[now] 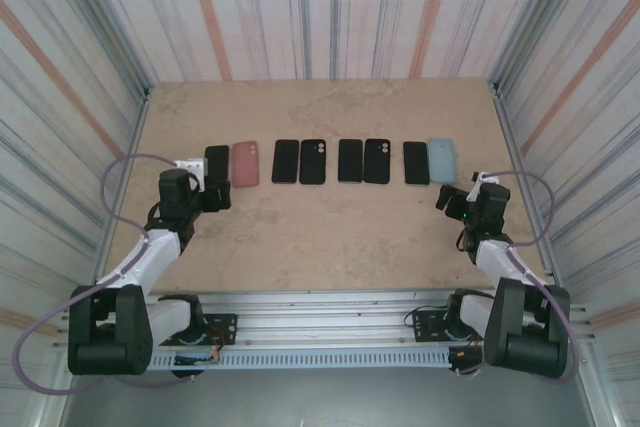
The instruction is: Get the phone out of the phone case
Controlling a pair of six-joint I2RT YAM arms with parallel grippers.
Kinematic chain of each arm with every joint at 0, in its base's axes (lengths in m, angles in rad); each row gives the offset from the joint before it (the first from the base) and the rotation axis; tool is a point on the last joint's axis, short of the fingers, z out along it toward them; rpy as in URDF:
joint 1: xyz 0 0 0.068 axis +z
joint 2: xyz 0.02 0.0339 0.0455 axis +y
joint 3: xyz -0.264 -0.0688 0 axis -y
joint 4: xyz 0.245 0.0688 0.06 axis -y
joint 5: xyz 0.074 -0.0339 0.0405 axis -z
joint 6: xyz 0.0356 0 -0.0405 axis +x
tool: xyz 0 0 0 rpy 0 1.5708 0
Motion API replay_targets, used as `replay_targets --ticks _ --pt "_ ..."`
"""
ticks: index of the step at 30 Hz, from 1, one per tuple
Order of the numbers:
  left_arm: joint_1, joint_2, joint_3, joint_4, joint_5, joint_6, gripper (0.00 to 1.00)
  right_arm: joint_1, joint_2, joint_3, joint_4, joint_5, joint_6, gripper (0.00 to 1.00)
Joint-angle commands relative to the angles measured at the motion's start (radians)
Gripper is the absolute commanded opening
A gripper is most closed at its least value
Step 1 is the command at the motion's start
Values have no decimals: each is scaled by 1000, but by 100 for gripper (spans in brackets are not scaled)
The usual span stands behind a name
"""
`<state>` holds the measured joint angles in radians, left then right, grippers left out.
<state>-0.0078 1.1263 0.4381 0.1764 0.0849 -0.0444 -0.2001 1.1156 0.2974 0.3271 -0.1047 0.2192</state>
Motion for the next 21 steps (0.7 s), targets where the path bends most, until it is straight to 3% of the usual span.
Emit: replay_targets --ticks 1,4,7,10,14,21 --pt "19 65 -61 245 22 45 99 -10 69 31 156 -20 -46 99" --pt "23 161 3 264 42 58 99 -10 157 73 204 -22 -52 99" --pt "32 248 25 386 49 79 99 3 238 108 276 -14 -53 99" --pt "42 319 36 457 56 86 99 18 291 169 226 -18 -64 99" --pt "42 351 -16 575 47 80 99 24 290 166 224 -23 -71 99" --pt "42 352 -6 553 76 95 99 47 306 188 205 -16 -87 99"
